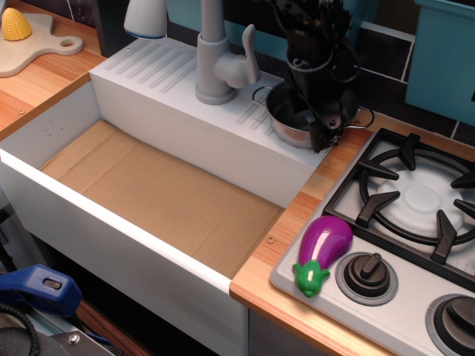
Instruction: Put pot or pan in sink
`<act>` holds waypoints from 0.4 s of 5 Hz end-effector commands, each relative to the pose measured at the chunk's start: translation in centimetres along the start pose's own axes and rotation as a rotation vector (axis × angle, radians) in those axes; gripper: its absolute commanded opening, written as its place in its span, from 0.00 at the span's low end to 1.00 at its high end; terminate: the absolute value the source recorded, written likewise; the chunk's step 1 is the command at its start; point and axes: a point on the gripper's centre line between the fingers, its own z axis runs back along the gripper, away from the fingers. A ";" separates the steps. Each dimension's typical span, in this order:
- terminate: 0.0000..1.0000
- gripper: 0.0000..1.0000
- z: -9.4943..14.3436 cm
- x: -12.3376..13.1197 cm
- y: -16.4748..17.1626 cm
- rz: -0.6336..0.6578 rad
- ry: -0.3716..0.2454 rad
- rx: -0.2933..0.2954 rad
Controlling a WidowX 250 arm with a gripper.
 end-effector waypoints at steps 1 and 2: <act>0.00 0.00 0.7 0.9 0.6 0.042 -0.016 0.006; 0.00 0.00 0.8 0.8 0.4 0.051 -0.010 0.006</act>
